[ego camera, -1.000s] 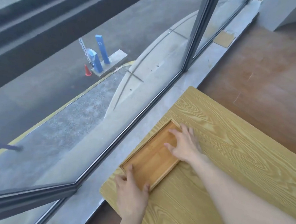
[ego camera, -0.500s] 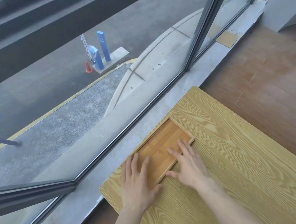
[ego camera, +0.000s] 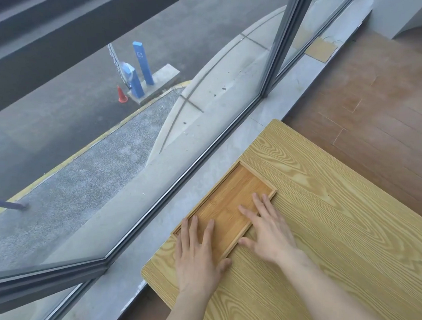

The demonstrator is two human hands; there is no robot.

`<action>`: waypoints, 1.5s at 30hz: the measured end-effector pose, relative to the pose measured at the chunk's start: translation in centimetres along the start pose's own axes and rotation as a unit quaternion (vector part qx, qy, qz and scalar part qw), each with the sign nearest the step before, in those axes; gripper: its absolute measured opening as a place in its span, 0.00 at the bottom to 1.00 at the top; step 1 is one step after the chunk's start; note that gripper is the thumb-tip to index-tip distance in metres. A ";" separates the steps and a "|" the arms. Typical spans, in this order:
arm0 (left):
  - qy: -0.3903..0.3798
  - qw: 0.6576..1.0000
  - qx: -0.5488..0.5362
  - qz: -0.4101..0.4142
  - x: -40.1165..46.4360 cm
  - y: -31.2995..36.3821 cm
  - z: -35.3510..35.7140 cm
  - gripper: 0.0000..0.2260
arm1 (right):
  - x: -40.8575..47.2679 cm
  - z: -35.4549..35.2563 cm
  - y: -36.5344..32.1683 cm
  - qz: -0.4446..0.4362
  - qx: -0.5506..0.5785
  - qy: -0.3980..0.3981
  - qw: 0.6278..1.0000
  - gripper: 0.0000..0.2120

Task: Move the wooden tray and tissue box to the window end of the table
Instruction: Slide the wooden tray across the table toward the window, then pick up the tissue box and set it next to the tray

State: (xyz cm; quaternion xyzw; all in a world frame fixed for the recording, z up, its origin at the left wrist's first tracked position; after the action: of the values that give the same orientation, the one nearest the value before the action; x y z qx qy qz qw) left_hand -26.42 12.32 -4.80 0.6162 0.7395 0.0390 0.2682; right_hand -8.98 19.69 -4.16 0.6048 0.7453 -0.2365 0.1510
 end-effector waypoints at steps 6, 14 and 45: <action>-0.006 1.000 -0.002 -0.007 0.4 0.2 0.0 0.45 | 0.3 0.0 0.1 0.009 0.010 -0.003 1.000 0.42; -0.007 1.000 -0.005 -0.005 0.5 0.1 0.0 0.45 | 0.1 0.2 0.2 0.013 -0.010 0.000 1.000 0.43; -0.013 0.956 0.060 0.286 0.7 19.1 -4.8 0.48 | -21.0 -3.8 14.7 0.301 0.039 0.103 0.947 0.48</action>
State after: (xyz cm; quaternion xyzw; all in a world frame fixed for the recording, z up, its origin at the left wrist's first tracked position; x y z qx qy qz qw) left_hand -11.65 18.78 6.49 0.8175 0.5296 0.0619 0.2177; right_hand 10.24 6.64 7.27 0.8276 0.5301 -0.1455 0.1134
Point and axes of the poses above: each hand's wrist, its own x-axis towards the middle knuckle, its own z-axis out of the palm, y = z × x, the point moved 4 cm from there along x, towards the middle knuckle, and after that the axes turned 4 degrees about -x, right-handed, at the moved point
